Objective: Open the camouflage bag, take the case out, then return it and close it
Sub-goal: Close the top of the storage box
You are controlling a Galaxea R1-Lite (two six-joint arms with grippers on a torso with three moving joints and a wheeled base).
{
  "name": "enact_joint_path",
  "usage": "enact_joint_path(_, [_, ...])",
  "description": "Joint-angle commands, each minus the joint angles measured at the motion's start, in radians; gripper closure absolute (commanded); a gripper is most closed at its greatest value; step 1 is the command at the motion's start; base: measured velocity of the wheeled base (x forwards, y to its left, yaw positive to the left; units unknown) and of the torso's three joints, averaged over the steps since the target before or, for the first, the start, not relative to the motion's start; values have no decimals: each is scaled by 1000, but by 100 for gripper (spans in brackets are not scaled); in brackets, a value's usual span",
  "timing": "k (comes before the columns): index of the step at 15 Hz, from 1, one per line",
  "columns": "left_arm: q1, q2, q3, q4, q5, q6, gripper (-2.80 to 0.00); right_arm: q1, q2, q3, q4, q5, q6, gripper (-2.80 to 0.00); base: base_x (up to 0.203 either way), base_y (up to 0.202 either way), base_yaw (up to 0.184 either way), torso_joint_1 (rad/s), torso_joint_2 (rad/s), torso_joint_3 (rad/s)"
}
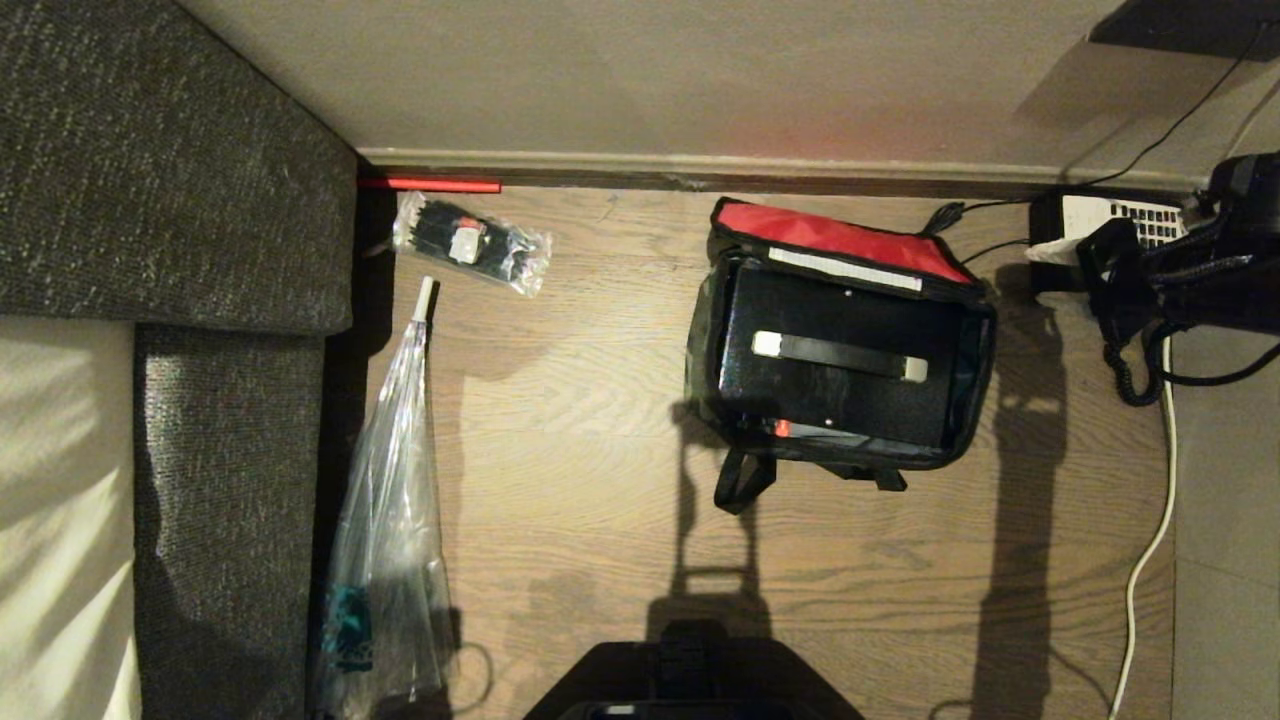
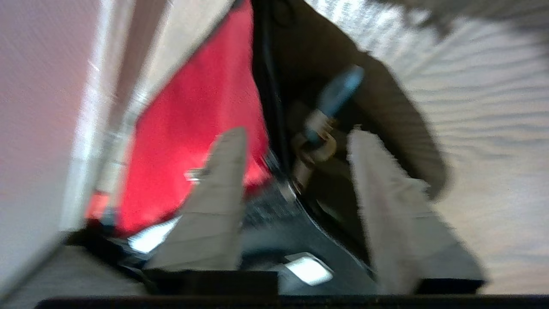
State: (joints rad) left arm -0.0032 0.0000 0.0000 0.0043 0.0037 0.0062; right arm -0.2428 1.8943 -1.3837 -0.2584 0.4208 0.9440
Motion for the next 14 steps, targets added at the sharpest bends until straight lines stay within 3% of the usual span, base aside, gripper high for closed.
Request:
enact_joint_path(1, [0,0,2,0,-1,0,0,-13,77,-64,-22,69,131,-280,0,0,0,0,0,0])
enact_joint_path(4, [0,0,1,-1,0,0,0,-9,169,-95,-151,176,308,-280,0,0,0,0,0,0])
enact_joint_path(6, [0,0,2,0,0,0,0,4,219,-97,-205,238,325,-280,0,0,0,0,0,0])
enact_joint_path(14, [0,0,2,0,-1,0,0,62,298,-149,-263,215,329,-280,0,0,0,0,0,0])
